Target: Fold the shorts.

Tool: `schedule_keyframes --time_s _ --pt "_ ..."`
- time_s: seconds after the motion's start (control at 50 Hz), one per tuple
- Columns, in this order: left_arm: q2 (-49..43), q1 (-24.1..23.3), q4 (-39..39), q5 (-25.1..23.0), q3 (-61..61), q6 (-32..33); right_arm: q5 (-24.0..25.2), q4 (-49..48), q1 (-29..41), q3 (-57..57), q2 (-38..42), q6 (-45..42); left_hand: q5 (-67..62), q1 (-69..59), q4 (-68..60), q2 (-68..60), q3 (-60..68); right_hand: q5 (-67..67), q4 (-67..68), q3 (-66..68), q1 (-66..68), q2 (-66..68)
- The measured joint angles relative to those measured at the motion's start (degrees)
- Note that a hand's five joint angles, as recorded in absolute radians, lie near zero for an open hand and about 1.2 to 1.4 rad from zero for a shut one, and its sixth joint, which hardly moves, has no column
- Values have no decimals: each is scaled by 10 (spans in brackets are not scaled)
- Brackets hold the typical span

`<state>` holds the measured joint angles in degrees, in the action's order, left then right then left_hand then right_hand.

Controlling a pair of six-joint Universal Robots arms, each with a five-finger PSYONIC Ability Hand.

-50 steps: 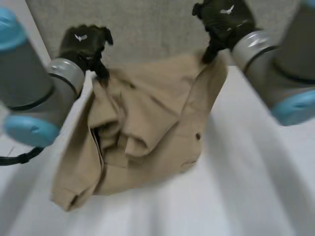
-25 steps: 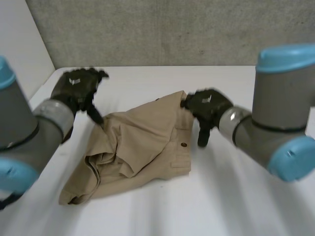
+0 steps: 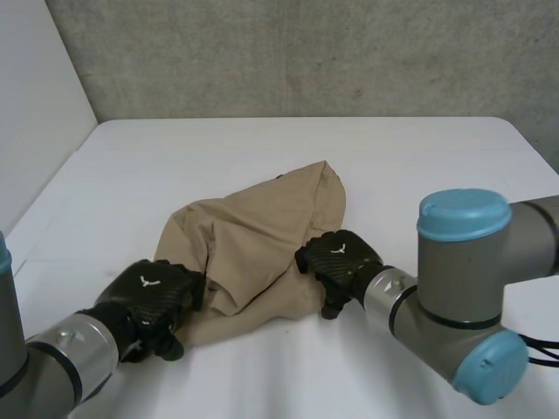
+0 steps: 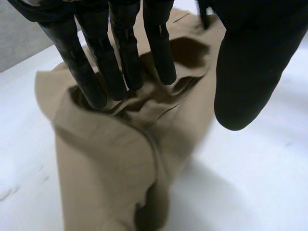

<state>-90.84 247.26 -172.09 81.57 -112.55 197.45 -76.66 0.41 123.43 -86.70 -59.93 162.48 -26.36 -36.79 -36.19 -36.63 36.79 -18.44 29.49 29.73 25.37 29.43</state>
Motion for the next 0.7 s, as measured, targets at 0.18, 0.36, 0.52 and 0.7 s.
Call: schedule_keyframes --time_s 0.18,0.36,0.52,0.7 --pt "-38 58 -48 1 2 6 -23 -47 8 8 23 -1 81 77 76 77 -75 -371 382 354 292 370" --pt "-56 99 -116 11 9 53 -42 -49 -5 1 -13 -14 86 78 79 79 -78 -372 386 356 294 371" --pt "-58 122 -158 36 11 93 -48 -48 -35 -24 -60 -62 101 92 96 94 -95 -372 386 356 300 371" --pt "-44 112 -156 38 9 88 -75 -51 -51 -46 -68 -123 133 125 127 125 -125 -372 386 356 300 371"
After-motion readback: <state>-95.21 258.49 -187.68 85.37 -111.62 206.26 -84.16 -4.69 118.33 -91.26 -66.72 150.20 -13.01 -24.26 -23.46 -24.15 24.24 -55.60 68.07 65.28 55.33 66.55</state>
